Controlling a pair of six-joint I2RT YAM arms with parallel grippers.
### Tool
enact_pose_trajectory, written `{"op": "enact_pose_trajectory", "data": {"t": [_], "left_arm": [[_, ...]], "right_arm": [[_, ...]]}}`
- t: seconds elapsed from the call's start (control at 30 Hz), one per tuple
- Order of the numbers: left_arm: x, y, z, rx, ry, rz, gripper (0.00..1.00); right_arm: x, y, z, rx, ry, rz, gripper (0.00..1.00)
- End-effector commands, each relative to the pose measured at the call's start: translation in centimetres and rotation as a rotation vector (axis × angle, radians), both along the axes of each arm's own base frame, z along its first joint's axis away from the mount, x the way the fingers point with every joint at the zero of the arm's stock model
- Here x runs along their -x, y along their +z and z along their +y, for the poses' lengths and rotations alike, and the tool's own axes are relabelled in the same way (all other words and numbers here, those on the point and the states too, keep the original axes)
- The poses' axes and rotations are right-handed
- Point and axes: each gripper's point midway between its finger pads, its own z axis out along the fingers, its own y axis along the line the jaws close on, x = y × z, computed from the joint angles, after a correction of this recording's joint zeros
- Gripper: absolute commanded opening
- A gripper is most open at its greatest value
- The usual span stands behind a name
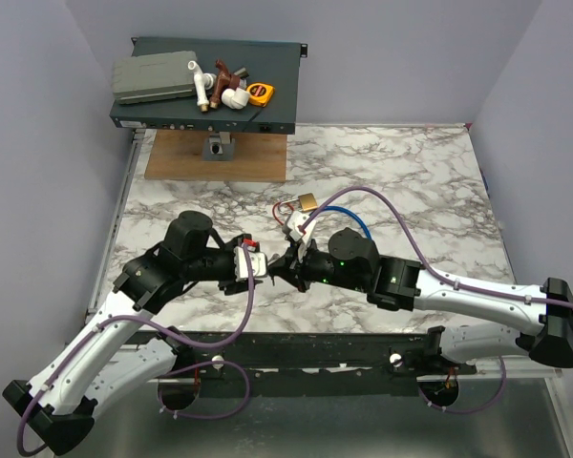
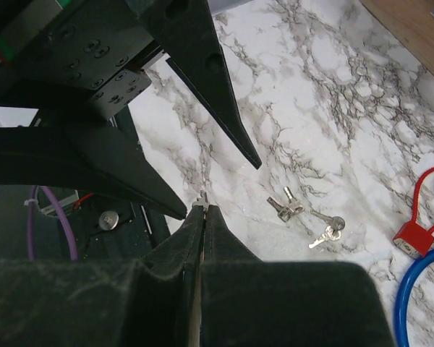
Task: Unlock with the key
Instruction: Pick up the key from the center of the board.
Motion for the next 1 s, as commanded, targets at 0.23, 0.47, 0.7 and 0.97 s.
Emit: {"op": "enact_pose_trajectory", "data": {"t": [0.23, 0.47, 0.7, 0.97], "left_arm": [[-2.2, 0.8, -0.4, 0.021, 0.095, -0.055, 0.30], [-1.5, 0.3, -0.1, -0.011, 0.052, -0.073, 0.07], [-1.0, 1.7, 0.0, -0.004, -0.004, -0.224, 0.00], [-1.4, 3.4, 0.4, -0.033, -0.066, -0.523, 0.00]], "right_arm": [[0.3, 3.2, 0.4, -0.084, 0.014, -0.027, 0.01], [0.3, 3.2, 0.2, -0.092, 0.009, -0.023, 0.01], [0.3, 2.9, 0.4, -0.088, 0.008, -0.014, 0.01], [0.7, 3.0, 0.8, -0.085, 0.031, 0.010, 0.03]]}}
